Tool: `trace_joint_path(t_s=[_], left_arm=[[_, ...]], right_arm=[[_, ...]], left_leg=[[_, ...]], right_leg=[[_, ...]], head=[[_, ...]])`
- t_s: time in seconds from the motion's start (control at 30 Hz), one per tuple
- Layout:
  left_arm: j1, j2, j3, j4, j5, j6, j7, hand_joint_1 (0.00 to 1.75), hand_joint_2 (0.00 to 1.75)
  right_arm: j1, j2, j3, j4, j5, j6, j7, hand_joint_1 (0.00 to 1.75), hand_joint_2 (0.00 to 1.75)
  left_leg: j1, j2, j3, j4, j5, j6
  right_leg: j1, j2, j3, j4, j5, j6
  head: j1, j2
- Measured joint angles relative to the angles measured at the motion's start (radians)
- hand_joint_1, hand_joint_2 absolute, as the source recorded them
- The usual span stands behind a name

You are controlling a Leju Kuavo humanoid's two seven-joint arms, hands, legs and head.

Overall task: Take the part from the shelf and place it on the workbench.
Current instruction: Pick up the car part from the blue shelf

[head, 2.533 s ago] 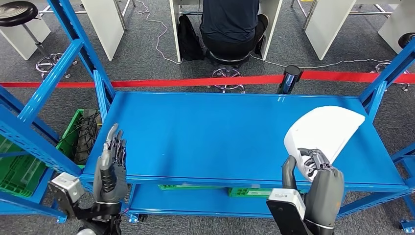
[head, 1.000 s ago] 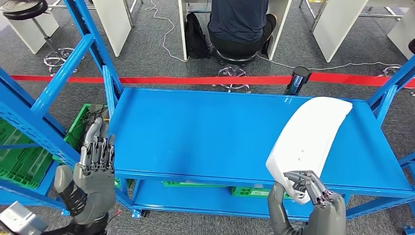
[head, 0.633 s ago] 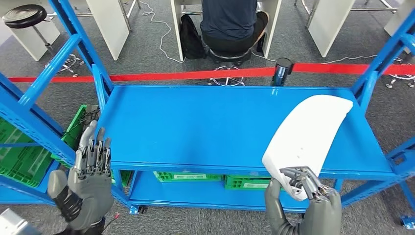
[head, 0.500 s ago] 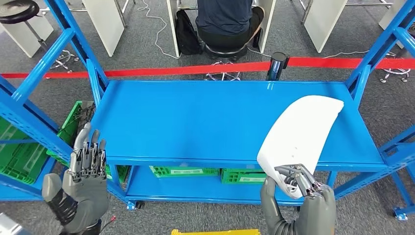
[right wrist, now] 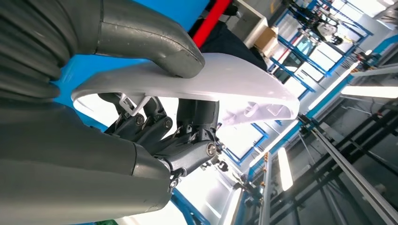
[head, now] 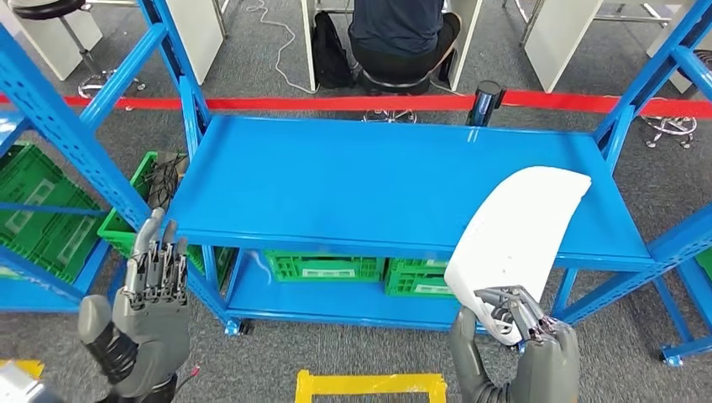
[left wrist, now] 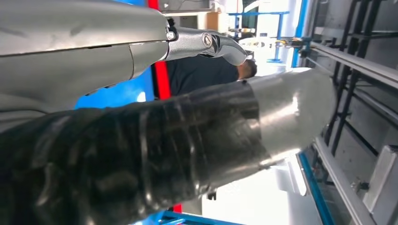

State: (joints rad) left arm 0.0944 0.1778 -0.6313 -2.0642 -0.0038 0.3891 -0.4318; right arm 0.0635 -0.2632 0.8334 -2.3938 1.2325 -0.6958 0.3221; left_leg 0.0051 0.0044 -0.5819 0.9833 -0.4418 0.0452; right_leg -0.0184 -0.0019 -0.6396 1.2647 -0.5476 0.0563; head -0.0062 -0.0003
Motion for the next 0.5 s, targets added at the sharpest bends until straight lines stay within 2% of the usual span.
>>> trace_joint_path(t_s=[0.03, 0.07, 0.1, 0.13, 0.17, 0.23, 0.27, 0.3, 0.33, 0.37, 0.4, 0.43, 0.47, 0.5], left_arm=[[0.0, 0.0, 0.0, 0.0, 0.0, 0.0, 0.0, 0.0, 0.0], [0.0, 0.0, 0.0, 0.0, -0.001, 0.0, 0.0, 0.0, 0.0], [0.0, 0.0, 0.0, -0.001, -0.001, 0.0, 0.0, 0.0, 0.0], [-0.001, 0.0, -0.001, -0.001, -0.001, 0.0, 0.0, 0.0, 0.0], [-0.001, 0.0, -0.001, -0.002, -0.002, 0.0, 0.0, 0.0, 0.0], [-0.001, 0.0, -0.001, -0.002, -0.002, 0.0, -0.001, 0.0, 0.0], [0.0, 0.001, -0.001, -0.002, -0.002, 0.0, 0.0, 0.0, 0.0], [0.0, 0.001, -0.002, -0.002, -0.002, 0.0, 0.0, 0.0, 0.0], [0.0, 0.002, -0.002, -0.002, -0.001, 0.0, 0.0, 0.0, 0.0], [0.0, 0.002, -0.003, -0.002, -0.001, 0.0, 0.0, 0.0, 0.0], [0.001, 0.003, -0.003, -0.002, 0.001, 0.0, 0.001, 0.0, 0.0], [0.001, 0.003, -0.003, -0.002, 0.003, -0.001, 0.001, 0.0, 0.0], [0.0, 0.004, -0.004, -0.002, 0.005, -0.002, 0.001, 0.0, 0.0], [0.0, 0.004, -0.004, -0.002, 0.007, -0.003, 0.001, 0.0, 0.0]], right_arm=[[-0.001, -0.001, 0.0, 0.0, 0.0, 0.0, 0.0, 1.75, 1.75], [-0.002, -0.002, 0.0, 0.0, 0.0, 0.0, 0.001, 1.75, 1.75], [-0.004, -0.003, 0.001, 0.0, 0.0, 0.0, 0.001, 1.75, 1.75], [-0.005, -0.004, 0.001, 0.0, 0.0, 0.0, 0.001, 1.75, 1.75], [-0.006, -0.005, 0.001, 0.0, 0.001, -0.001, 0.001, 1.75, 1.75], [-0.006, -0.005, 0.002, 0.0, 0.001, -0.001, 0.001, 1.75, 1.75], [-0.007, -0.006, 0.002, 0.0, 0.001, 0.0, 0.001, 1.75, 1.75], [-0.008, -0.006, 0.002, 0.0, 0.001, 0.0, 0.002, 1.75, 1.75], [-0.008, -0.006, 0.003, 0.0, 0.001, 0.0, 0.004, 1.75, 1.75], [-0.008, -0.006, 0.003, 0.0, 0.001, 0.0, 0.007, 1.75, 1.75], [-0.009, -0.006, 0.003, 0.0, 0.001, 0.0, 0.01, 1.75, 1.75], [-0.008, -0.006, 0.003, 0.0, 0.0, 0.0, 0.013, 1.75, 1.75], [-0.008, -0.006, 0.003, 0.0, 0.0, 0.001, 0.014, 1.75, 1.75], [-0.008, -0.007, 0.003, 0.0, 0.0, 0.001, 0.015, 1.75, 1.75]], left_leg=[[0.001, 0.0, -0.018, 0.009, 0.008, -0.004], [0.0, 0.0, -0.034, 0.018, 0.014, -0.009], [0.0, 0.0, -0.046, 0.026, 0.021, -0.015], [-0.001, 0.0, -0.056, 0.032, 0.029, -0.022], [-0.001, -0.001, -0.062, 0.034, 0.037, -0.028], [0.001, -0.002, -0.068, 0.036, 0.047, -0.039], [0.003, -0.003, -0.074, 0.047, 0.031, -0.045], [0.004, -0.004, -0.084, 0.073, -0.004, -0.05], [0.006, -0.005, -0.097, 0.119, -0.054, -0.055], [0.007, -0.005, -0.111, 0.177, -0.107, -0.059], [0.008, -0.005, -0.12, 0.237, -0.144, -0.061], [0.008, -0.005, -0.122, 0.285, -0.159, -0.062], [0.008, -0.005, -0.111, 0.306, -0.146, -0.06], [0.007, -0.005, -0.084, 0.295, -0.119, -0.056]], right_leg=[[-0.002, 0.0, 0.04, -0.051, 0.025, 0.001], [-0.001, 0.001, 0.09, -0.118, 0.031, 0.0], [0.0, 0.002, 0.132, -0.182, 0.022, -0.004], [0.002, 0.004, 0.157, -0.229, 0.007, -0.009], [0.006, 0.005, 0.166, -0.251, -0.004, -0.015], [0.006, 0.002, 0.15, -0.26, 0.002, -0.031], [0.005, 0.0, 0.142, -0.261, 0.01, -0.039], [0.003, -0.003, 0.134, -0.264, 0.02, -0.048], [0.003, -0.006, 0.124, -0.265, 0.03, -0.054], [0.004, -0.007, 0.113, -0.264, 0.04, -0.058], [0.005, -0.008, 0.102, -0.263, 0.051, -0.06], [0.007, -0.008, 0.089, -0.261, 0.064, -0.06], [0.008, -0.008, 0.075, -0.259, 0.077, -0.06], [0.009, -0.008, 0.06, -0.257, 0.09, -0.059]], head=[[0.004, 0.0], [0.008, 0.0], [0.011, 0.0], [0.012, 0.0], [0.013, 0.0], [0.01, 0.0], [0.007, 0.0], [0.002, 0.0], [-0.004, 0.0], [-0.013, 0.0], [-0.02, 0.0], [-0.027, 0.0], [-0.033, 0.0], [-0.038, 0.0]])
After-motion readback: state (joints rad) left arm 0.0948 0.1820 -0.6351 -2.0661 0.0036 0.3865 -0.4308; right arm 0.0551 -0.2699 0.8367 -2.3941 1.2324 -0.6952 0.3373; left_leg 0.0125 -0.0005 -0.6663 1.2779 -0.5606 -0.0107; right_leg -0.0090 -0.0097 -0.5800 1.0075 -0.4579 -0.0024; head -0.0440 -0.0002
